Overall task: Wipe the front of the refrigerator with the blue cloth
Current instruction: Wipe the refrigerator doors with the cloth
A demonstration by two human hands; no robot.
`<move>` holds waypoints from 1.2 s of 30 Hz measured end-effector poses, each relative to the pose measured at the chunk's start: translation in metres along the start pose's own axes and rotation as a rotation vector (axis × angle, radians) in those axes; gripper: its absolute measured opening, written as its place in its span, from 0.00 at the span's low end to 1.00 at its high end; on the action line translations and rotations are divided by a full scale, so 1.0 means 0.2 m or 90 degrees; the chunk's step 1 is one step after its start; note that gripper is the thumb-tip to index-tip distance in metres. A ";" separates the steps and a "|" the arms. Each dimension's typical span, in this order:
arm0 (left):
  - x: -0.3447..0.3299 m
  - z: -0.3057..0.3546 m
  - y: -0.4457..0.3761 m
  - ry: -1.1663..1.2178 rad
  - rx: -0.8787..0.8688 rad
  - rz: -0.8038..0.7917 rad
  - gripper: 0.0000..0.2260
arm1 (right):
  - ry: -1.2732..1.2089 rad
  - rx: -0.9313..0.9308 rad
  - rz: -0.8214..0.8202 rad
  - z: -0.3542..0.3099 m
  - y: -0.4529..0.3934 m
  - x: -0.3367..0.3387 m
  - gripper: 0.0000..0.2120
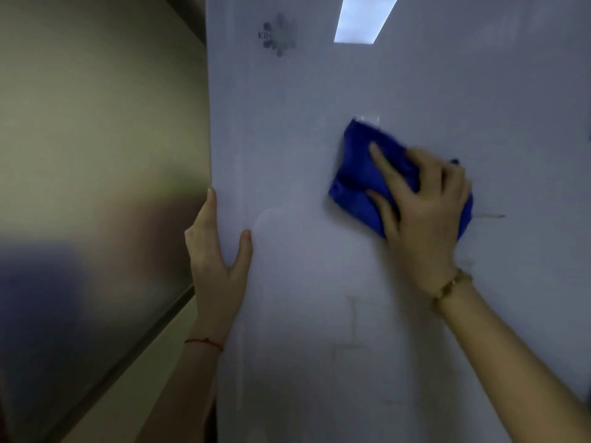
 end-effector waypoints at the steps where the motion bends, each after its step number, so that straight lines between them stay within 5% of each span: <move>1: 0.00 0.00 0.01 -0.009 -0.001 -0.001 0.28 | 0.011 -0.045 0.013 0.01 -0.05 -0.01 0.19; 3: 0.00 -0.01 0.02 -0.023 -0.003 -0.003 0.28 | 0.005 -0.050 0.021 -0.07 0.00 -0.02 0.19; 10: 0.00 -0.01 0.10 -0.034 -0.021 -0.013 0.26 | -0.039 0.218 -0.123 -0.35 0.85 0.06 0.27; 17: 0.00 -0.02 0.10 -0.031 -0.013 -0.009 0.26 | 0.004 -0.092 0.007 -0.13 0.28 0.01 0.19; 22: 0.01 -0.01 0.09 -0.030 -0.024 -0.010 0.26 | -0.035 0.219 -0.122 -0.45 0.98 0.05 0.29; 24: 0.01 -0.01 0.09 -0.024 -0.026 -0.007 0.26 | -0.036 0.254 -0.129 -0.41 1.01 0.08 0.30; 31: 0.01 -0.03 0.10 -0.006 -0.013 -0.003 0.26 | 0.003 -0.065 -0.010 -0.20 0.43 0.02 0.20; 36: 0.02 -0.01 0.09 0.005 -0.022 0.008 0.26 | -0.030 0.255 -0.137 -0.50 1.06 0.06 0.32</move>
Point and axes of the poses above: each hand's wrist, its own y-axis away from the middle knuckle, its own x-axis out of the back of the hand, z = x × y, the point moved 8 cm from there along -y, towards the middle knuckle, and after that the axes turned 1 degree about -x, right-handed, at the moved point
